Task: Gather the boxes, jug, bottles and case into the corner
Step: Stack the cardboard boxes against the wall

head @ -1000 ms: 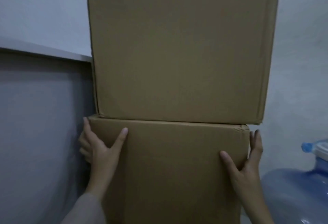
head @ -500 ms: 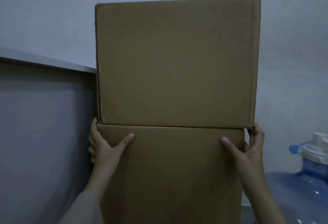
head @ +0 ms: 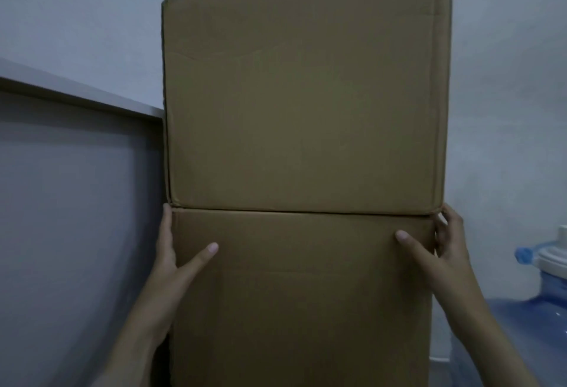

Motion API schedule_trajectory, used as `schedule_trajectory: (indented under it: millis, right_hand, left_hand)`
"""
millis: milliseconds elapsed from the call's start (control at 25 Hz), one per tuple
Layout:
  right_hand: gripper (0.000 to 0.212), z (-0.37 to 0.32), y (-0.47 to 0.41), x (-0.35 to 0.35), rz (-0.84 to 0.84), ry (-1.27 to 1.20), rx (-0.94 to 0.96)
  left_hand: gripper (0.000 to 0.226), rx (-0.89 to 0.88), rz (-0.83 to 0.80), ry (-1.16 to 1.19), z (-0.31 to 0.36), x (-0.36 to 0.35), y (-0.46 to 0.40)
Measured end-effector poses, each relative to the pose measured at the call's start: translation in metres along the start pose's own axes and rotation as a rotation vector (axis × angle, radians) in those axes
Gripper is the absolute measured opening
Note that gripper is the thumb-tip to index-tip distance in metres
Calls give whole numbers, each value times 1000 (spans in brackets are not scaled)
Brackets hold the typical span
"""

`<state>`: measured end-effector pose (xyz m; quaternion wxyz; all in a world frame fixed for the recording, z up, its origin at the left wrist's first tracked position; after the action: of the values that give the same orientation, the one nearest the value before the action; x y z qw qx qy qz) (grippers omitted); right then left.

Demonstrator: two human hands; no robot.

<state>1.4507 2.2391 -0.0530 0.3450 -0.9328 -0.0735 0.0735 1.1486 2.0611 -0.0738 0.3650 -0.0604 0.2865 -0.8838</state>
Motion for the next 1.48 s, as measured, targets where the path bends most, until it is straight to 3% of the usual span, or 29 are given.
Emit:
schedule_trajectory:
  millis: [160, 280, 600, 800, 1080, 1160, 1320, 1480]
  right_hand:
    - [38, -16, -8, 15, 42, -12, -20]
    - [29, -14, -11, 24, 122, 67, -43]
    - [31, -5, -25, 15, 177, 199, -52]
    - [31, 2, -18, 10, 184, 189, 5]
    - [41, 9, -16, 8, 125, 203, 143]
    - [43, 11, -16, 7, 138, 214, 192]
    - [45, 16, -8, 3, 234, 229, 279]
    - [44, 22, 7, -8, 385, 480, 400]
  left_hand:
    - [103, -29, -31, 83, 4, -7, -3]
    - [108, -47, -71, 53, 1, -11, -2]
    - [92, -120, 54, -79, -7, -17, -5]
    - [110, -118, 91, -9, -8, -9, -17]
    - [79, -225, 210, 176, -5, -10, -19]
    - [79, -226, 214, 73, -8, -12, -20]
    - [72, -314, 212, -394, -10, -23, -16]
    - [67, -365, 191, -520, -7, -26, -15]
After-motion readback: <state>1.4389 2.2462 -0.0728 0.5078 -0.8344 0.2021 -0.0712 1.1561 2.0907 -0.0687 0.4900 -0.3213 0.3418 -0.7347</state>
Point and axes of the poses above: each hand's wrist, its own y-axis away from the middle knuckle, its own x-axis out of the back of the hand, z = x × y, the point moved 5 cm from there along -y, towards the middle knuckle, and after that the axes turned 2 degrees about y, right-handed, at the moved point
